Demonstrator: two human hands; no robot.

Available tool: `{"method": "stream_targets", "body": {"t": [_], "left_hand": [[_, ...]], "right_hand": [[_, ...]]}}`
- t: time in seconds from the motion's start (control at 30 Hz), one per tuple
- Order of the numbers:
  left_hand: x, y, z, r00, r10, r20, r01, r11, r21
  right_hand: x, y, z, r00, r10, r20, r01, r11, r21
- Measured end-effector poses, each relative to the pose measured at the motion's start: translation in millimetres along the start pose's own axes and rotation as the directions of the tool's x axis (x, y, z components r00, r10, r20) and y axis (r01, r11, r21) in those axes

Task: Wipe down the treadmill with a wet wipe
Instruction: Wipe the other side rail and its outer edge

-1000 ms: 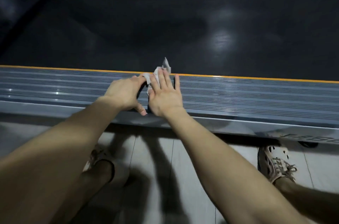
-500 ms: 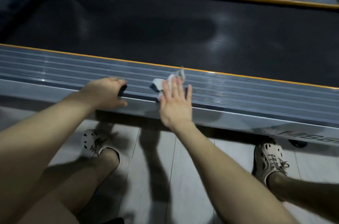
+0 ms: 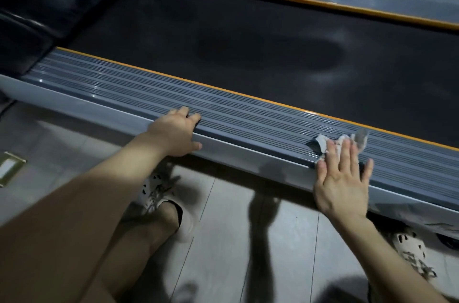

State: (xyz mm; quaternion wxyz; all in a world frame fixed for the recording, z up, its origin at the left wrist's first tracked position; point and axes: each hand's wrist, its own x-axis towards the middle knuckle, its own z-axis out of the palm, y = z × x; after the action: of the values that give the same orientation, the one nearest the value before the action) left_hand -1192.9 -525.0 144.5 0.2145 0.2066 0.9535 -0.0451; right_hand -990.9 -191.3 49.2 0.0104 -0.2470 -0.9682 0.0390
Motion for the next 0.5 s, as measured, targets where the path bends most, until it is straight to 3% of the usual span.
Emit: {"method": "stream_targets", "body": {"t": [0.07,0.17,0.27,0.37,0.5], "left_hand": [[-2,-11,-2,0.999,0.036,0.011,-0.036,0.998,-0.049],[-3,-23,-8,0.999,0.049,0.02,-0.046,0.989,-0.142],[-5,-37,-1,0.999,-0.025,-0.046,0.017,0.985,-0.173],[-2,-55,2,0.996,-0.086,-0.015,0.083,0.985,-0.151],[2,-67,5,0.998,-0.068,-0.015,0.066,0.989,-0.129]], "right_hand": [[5,-55,8,0.998,-0.061,-0.034,0.062,0.998,0.03],[25,-174,18,0.947,-0.316,-0.064,0.319,0.947,0.049],[41,-262,13,0.865,-0.499,0.049,0.494,0.866,0.08],[53,-249,12,0.823,-0.558,0.107,0.556,0.829,0.05],[44,-141,7,0.877,-0.479,0.029,0.478,0.878,0.032]]}}
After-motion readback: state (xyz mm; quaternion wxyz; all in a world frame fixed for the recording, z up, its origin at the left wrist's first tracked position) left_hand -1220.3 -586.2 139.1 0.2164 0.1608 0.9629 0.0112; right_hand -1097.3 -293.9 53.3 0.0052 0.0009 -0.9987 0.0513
